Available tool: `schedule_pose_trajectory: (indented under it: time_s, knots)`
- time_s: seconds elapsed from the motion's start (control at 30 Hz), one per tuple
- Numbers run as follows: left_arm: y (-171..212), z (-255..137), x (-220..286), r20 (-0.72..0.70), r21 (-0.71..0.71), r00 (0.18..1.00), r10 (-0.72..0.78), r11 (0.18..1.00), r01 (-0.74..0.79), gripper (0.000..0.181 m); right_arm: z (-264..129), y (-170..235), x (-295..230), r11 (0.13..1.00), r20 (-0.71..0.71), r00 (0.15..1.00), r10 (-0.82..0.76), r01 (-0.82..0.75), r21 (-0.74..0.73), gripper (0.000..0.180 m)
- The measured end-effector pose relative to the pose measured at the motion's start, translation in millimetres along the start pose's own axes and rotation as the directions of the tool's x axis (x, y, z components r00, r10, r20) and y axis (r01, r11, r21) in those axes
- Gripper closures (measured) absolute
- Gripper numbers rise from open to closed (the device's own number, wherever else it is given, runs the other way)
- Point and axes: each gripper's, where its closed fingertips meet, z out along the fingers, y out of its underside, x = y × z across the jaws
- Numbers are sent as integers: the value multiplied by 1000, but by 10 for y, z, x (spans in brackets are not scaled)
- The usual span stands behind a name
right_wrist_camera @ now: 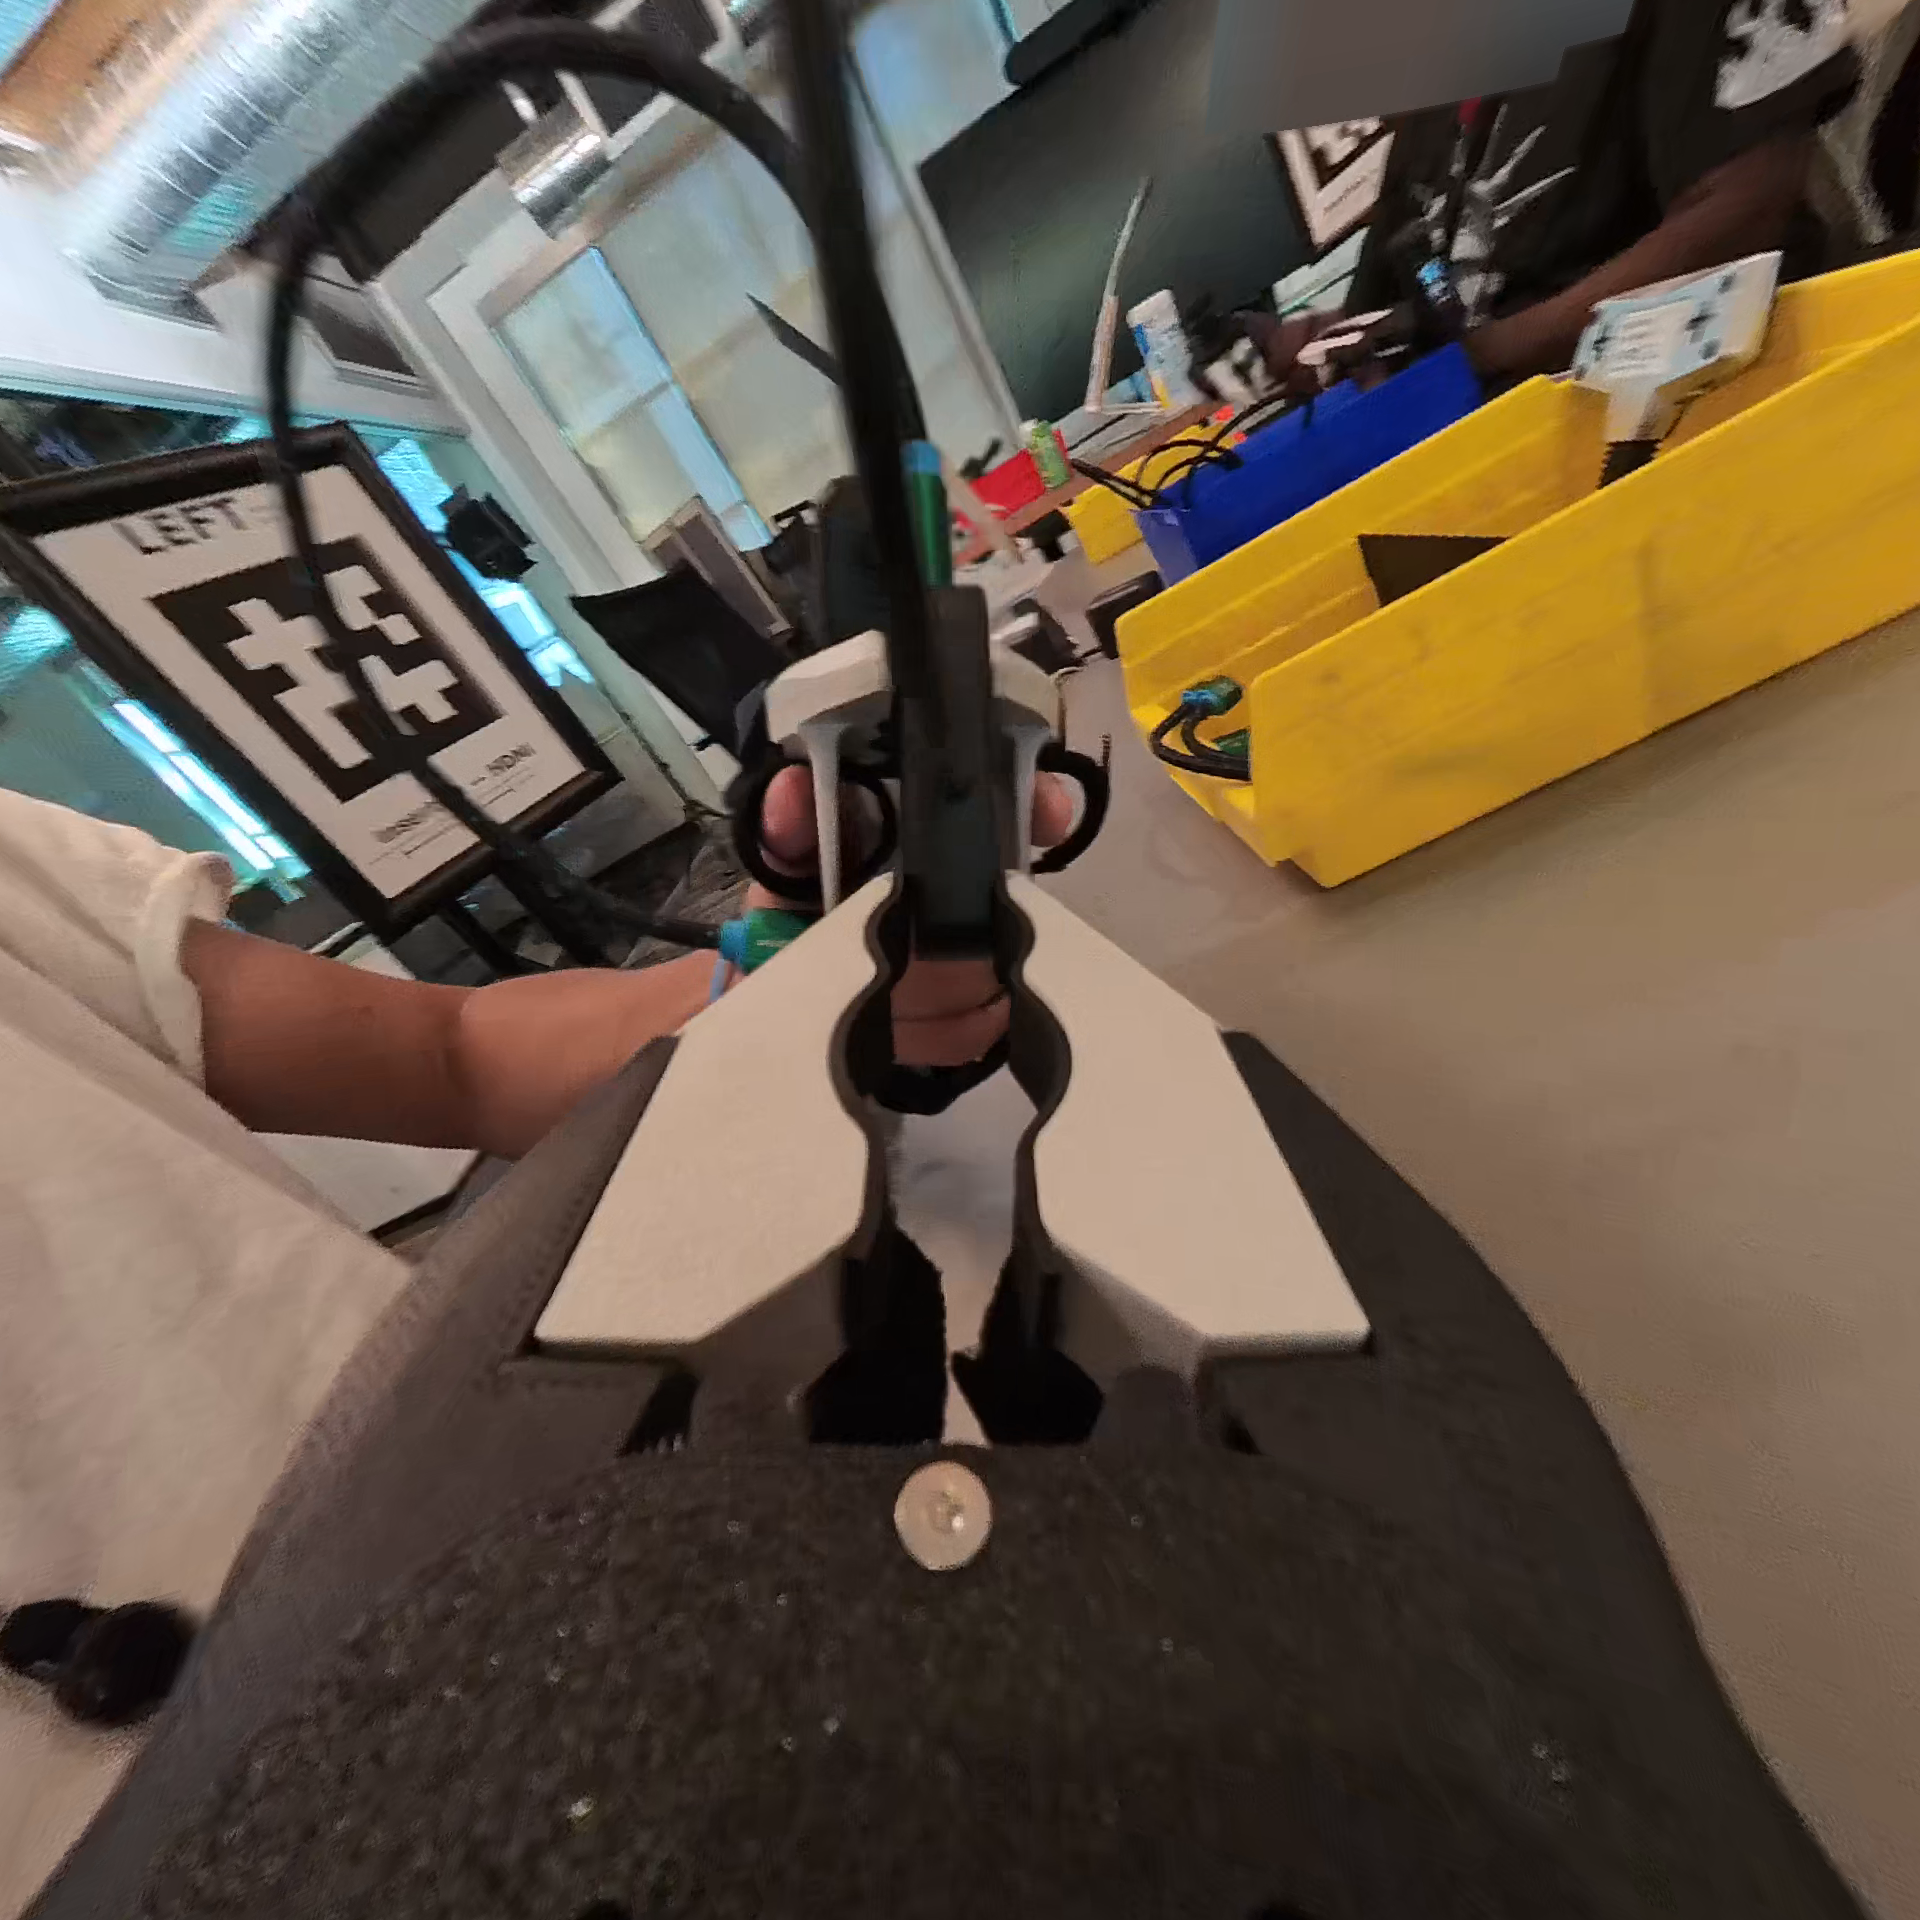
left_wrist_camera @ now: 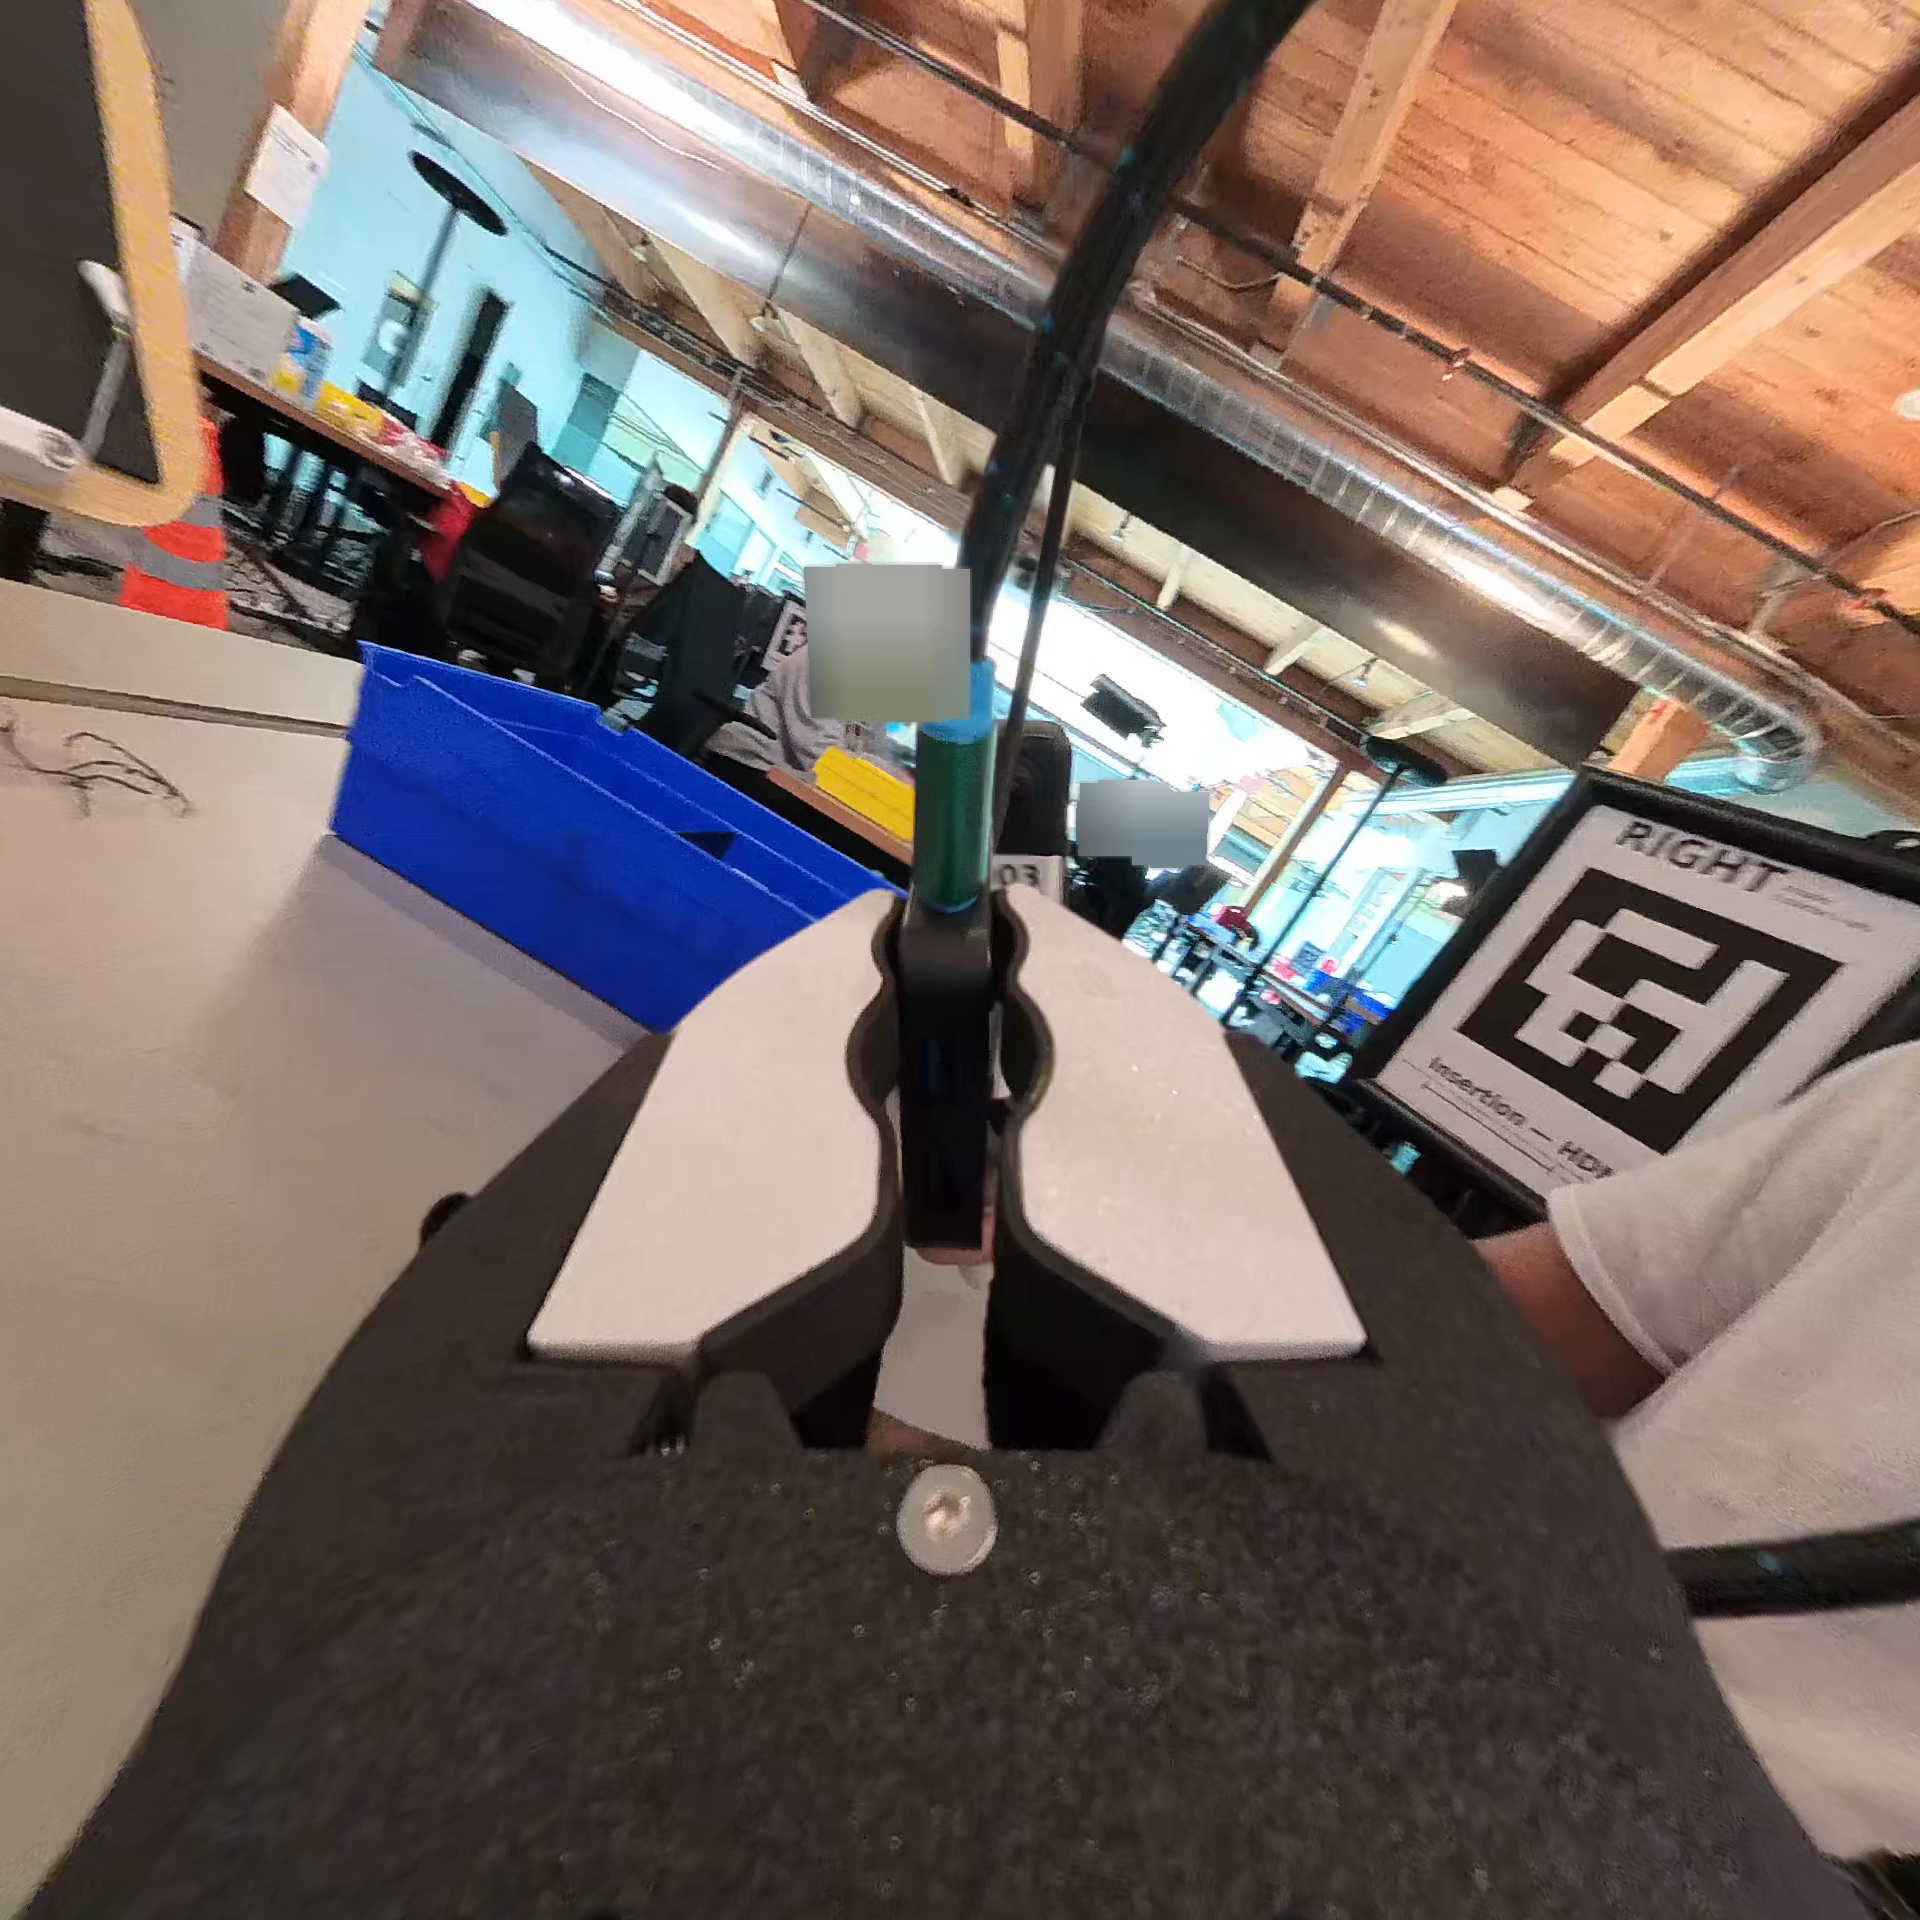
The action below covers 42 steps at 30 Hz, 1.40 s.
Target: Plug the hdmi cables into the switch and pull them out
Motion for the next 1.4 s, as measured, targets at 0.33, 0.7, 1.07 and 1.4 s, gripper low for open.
schedule_pose_trajectory:
  time_s: [0.33, 0.7, 1.07, 1.4]
  knots:
    - [-187, -530, -346, 124, 51, 992, -27, 998, 21, 149, -938, -822, 63, 982, -126, 992, -27, 50, 183, 167]
    - [15, -517, -406, 196, -60, 980, 38, 998, -26, 156, -3500, -2241, 652, 926, -913, 360, -193, 374, -48, 167]
    - [161, -425, -361, 185, -130, 980, 70, 990, -47, 157, -3904, -1611, 2003, 787, -820, 168, -547, -230, -572, 166]
    - [206, -397, -352, 184, -147, 981, 68, 988, -41, 158, -3954, -622, 2721, 537, -869, 221, -442, -711, -454, 165]
